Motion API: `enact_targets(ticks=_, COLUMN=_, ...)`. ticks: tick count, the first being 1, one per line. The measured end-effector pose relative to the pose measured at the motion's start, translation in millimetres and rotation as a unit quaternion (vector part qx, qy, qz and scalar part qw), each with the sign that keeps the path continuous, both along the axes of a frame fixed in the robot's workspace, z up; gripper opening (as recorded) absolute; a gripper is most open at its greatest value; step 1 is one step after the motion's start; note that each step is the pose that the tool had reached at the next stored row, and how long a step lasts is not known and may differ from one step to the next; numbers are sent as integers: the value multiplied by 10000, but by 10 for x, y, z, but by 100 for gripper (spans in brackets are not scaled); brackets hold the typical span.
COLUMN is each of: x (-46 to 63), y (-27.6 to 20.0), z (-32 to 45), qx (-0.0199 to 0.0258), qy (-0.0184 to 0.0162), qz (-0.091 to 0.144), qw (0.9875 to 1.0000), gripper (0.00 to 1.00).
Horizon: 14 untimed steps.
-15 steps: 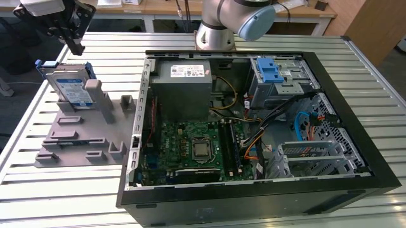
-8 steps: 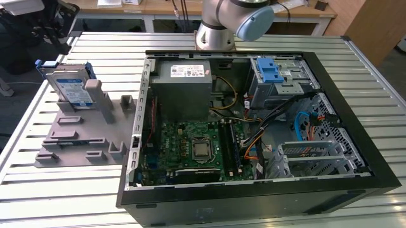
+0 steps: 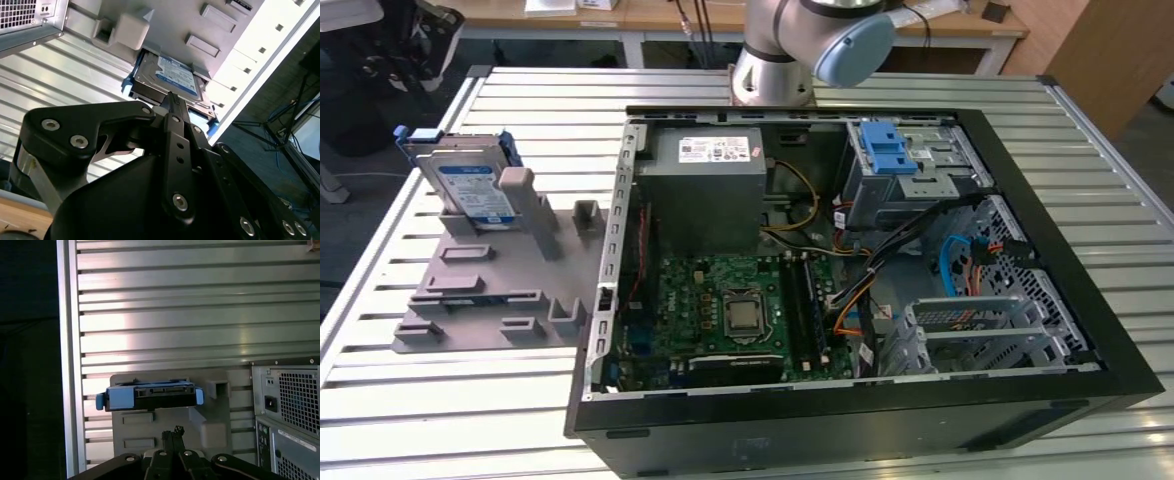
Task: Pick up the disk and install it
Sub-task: 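Reach for the disk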
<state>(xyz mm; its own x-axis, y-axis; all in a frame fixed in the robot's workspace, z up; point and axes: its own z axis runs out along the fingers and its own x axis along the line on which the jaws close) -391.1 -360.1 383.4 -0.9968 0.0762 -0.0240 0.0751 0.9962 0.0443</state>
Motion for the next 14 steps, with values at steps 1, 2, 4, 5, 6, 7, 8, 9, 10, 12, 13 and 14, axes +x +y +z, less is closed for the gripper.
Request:
enact_targets(ticks=1, x=-20, y=2, z=-1, qx=0, qy=0, qz=0, qw=10000, gripper=11)
enact_targets(ticks=2, x=-37, y=3, z=-2, qx=0, qy=0, qz=0, qw=10000, gripper=11)
enact_targets(ticks=4, x=-66, y=8, z=-3, qx=0, qy=3, qz=-1, qw=10000, gripper=11)
enact_targets(ticks=5, x=-78, y=10, z=-4, qx=0, qy=5, qz=0, qw=10000, gripper=11)
enact_targets(ticks=6, x=-90, y=17, z=-5, qx=0, qy=6, qz=0, qw=10000, gripper=11)
enact_targets(ticks=7, x=-106, y=28, z=-7, qx=0, qy=7, qz=0, qw=10000, gripper=11)
enact_targets(ticks=8, x=-126, y=43, z=-10, qx=0, qy=7, qz=0, qw=10000, gripper=11)
enact_targets(ticks=9, x=-148, y=57, z=-14, qx=0, qy=7, qz=0, qw=10000, gripper=11)
enact_targets(ticks=10, x=-171, y=67, z=-17, qx=0, qy=7, qz=-1, qw=10000, gripper=11)
enact_targets(ticks=12, x=-215, y=80, z=-21, qx=0, qy=7, qz=-1, qw=10000, gripper=11)
enact_targets(ticks=13, x=-232, y=84, z=-22, qx=0, qy=7, qz=0, qw=10000, gripper=11)
enact_targets(ticks=14, x=-248, y=87, z=-23, qx=0, qy=7, qz=-1, qw=10000, gripper=11)
